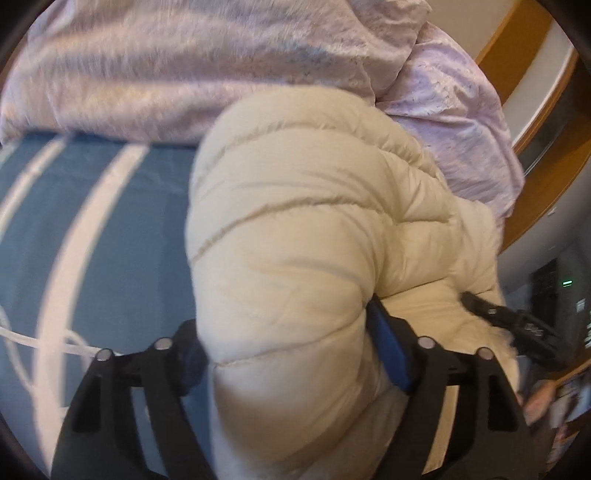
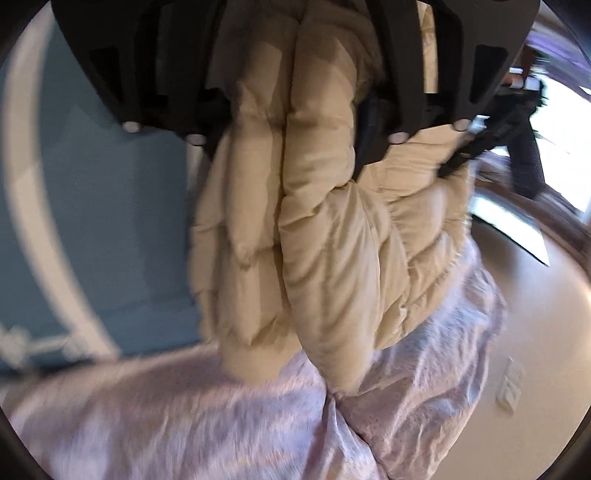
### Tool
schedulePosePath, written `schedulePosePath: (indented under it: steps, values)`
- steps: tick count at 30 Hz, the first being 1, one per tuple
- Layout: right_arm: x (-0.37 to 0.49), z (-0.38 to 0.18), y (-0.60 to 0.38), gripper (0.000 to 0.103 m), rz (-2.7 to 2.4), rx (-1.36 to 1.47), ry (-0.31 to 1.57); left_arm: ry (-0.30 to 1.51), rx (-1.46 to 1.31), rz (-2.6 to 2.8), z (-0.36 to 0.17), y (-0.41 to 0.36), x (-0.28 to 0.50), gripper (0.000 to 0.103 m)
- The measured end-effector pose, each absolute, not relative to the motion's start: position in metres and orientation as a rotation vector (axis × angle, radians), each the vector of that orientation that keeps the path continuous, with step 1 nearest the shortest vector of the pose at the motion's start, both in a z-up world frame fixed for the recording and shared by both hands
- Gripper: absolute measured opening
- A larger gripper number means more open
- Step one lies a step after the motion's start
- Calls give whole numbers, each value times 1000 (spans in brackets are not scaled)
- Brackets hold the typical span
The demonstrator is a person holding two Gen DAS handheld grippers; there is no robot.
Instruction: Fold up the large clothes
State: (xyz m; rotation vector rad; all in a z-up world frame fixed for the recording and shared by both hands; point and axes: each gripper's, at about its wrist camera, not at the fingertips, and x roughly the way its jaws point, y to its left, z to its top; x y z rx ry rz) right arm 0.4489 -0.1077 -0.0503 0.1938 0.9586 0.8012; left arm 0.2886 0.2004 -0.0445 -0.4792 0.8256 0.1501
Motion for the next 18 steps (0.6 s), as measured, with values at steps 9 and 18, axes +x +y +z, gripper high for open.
schedulePosePath:
  steps: [9, 18]
  values:
    - [396, 17, -103, 62, 719, 17, 653, 714, -278, 337, -10, 186, 262, 87]
    - [410, -19, -39, 59, 641, -221, 646, 755, -210, 393, -19, 175, 306, 91]
